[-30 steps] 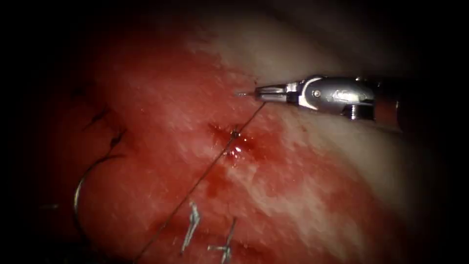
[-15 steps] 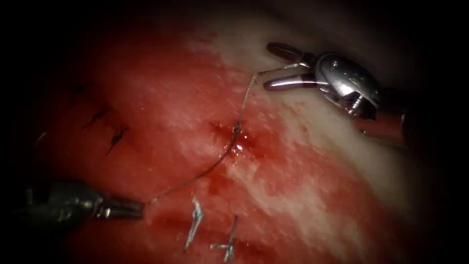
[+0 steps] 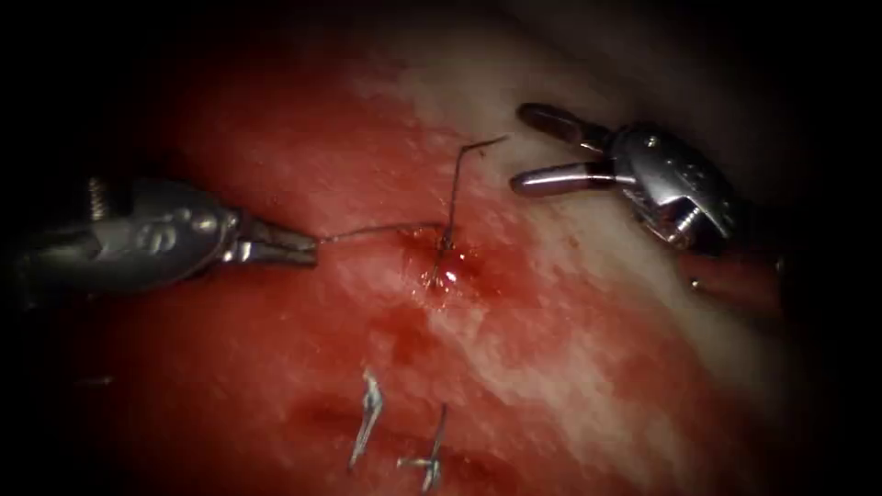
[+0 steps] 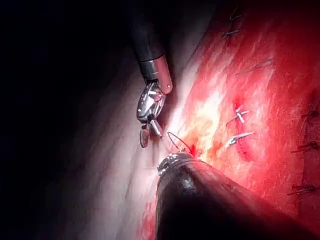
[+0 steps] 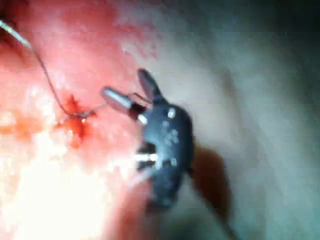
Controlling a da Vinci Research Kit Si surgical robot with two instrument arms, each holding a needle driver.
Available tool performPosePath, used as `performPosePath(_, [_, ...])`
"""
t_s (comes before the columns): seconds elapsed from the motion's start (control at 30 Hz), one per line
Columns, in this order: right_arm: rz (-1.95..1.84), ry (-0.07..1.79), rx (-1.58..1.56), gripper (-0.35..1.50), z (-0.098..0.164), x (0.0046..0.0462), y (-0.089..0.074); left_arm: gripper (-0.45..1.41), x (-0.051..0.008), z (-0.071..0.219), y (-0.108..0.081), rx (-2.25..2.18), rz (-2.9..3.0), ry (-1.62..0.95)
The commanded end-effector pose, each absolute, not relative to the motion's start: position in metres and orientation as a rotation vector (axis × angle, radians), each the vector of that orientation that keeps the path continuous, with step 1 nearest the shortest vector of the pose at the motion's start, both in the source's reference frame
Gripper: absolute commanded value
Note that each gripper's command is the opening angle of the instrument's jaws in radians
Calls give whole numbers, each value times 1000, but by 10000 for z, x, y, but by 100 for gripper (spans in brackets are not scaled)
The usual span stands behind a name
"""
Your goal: Wound Closure
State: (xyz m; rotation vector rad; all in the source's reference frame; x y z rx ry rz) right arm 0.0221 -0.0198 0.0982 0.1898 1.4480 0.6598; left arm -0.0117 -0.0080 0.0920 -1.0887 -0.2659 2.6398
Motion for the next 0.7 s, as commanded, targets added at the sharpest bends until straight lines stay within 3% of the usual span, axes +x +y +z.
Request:
performPosePath(0.03, [643, 1433, 184, 58, 998, 246, -204, -45, -123, 927, -75, -1096, 2638, -272])
performPosePath(0.13, [623, 1429, 174, 53, 1011, 263, -208, -45, -125, 932, -70, -1108, 2632, -284])
performPosePath(0.4, [575, 1447, 192, 16, 1021, 293, -219, -45, -125, 945, -47, -1126, 2629, -293])
performPosePath(0.7, [577, 1496, 194, 9, 998, 292, -236, -45, -144, 1007, -7, -1110, 2609, -265])
